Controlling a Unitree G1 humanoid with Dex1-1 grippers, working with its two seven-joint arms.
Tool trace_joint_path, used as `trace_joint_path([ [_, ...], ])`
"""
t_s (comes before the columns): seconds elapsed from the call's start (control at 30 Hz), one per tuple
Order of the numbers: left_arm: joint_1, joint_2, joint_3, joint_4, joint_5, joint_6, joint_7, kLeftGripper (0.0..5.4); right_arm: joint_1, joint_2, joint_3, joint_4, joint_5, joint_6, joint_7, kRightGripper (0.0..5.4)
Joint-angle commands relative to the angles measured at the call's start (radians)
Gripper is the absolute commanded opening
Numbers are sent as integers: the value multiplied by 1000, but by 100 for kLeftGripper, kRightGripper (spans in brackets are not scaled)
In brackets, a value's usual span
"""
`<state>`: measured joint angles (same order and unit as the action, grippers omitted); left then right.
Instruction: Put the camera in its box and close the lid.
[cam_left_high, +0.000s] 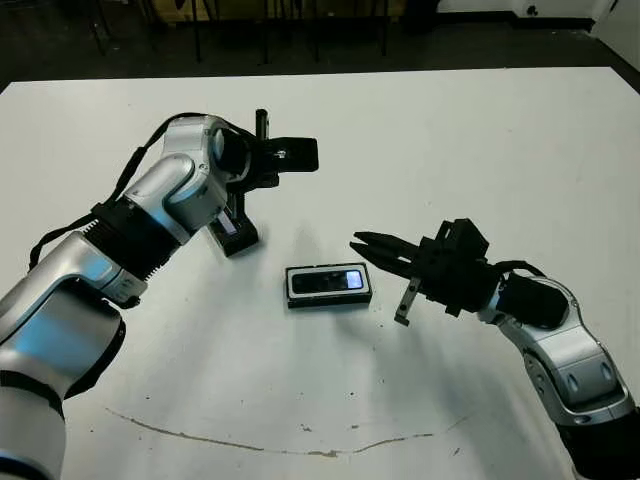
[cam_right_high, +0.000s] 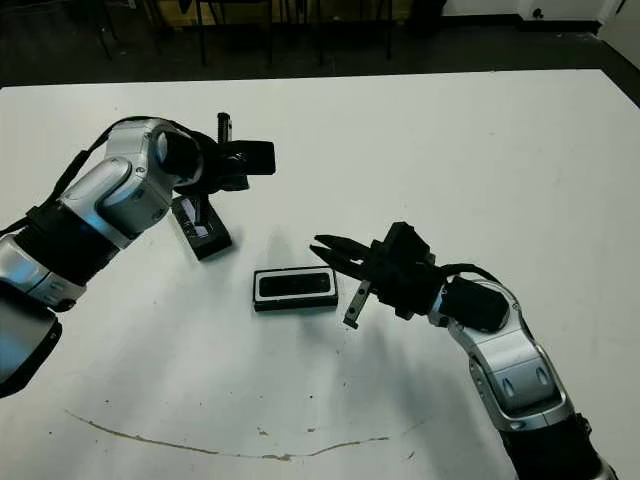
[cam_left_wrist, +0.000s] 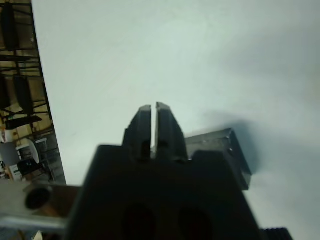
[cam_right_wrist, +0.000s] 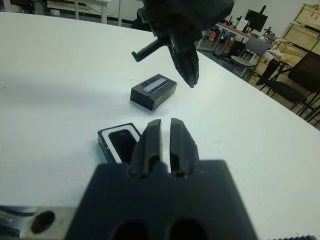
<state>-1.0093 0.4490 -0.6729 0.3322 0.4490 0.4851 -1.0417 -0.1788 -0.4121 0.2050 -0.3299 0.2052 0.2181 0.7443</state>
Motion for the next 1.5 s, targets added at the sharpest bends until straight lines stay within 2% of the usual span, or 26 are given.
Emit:
trace_joint_path([
  [0.03, 33, 15, -1, -8, 11, -6, -30, 0, 16, -12, 7, -3, -6, 20, -4, 2],
  [0.3, 57, 15, -67, -9, 79, -31, -80, 0, 23, 2, 10, 18, 3, -21, 0, 2],
  [0.53, 77, -5, -72, 22, 109, -59, -80, 0, 29, 0, 5, 5, 8, -9, -2, 2],
  [0.7, 91, -24, -64, 18, 132, -33, -57, 0, 32, -9, 3, -7, 4, 3, -5, 2],
  [0.93, 88, -20, -57, 27, 134, -61, -69, 0, 34, -8, 3, 2, 6, -24, 4, 2],
  [1.2, 99, -12, -50, 23, 149, -39, -79, 0, 42, -4, 3, 7, 7, -41, 3, 2],
  [1.5, 152, 36, -44, -29, 154, -24, -131, 0, 32, -10, 5, 11, 15, -31, 14, 2],
])
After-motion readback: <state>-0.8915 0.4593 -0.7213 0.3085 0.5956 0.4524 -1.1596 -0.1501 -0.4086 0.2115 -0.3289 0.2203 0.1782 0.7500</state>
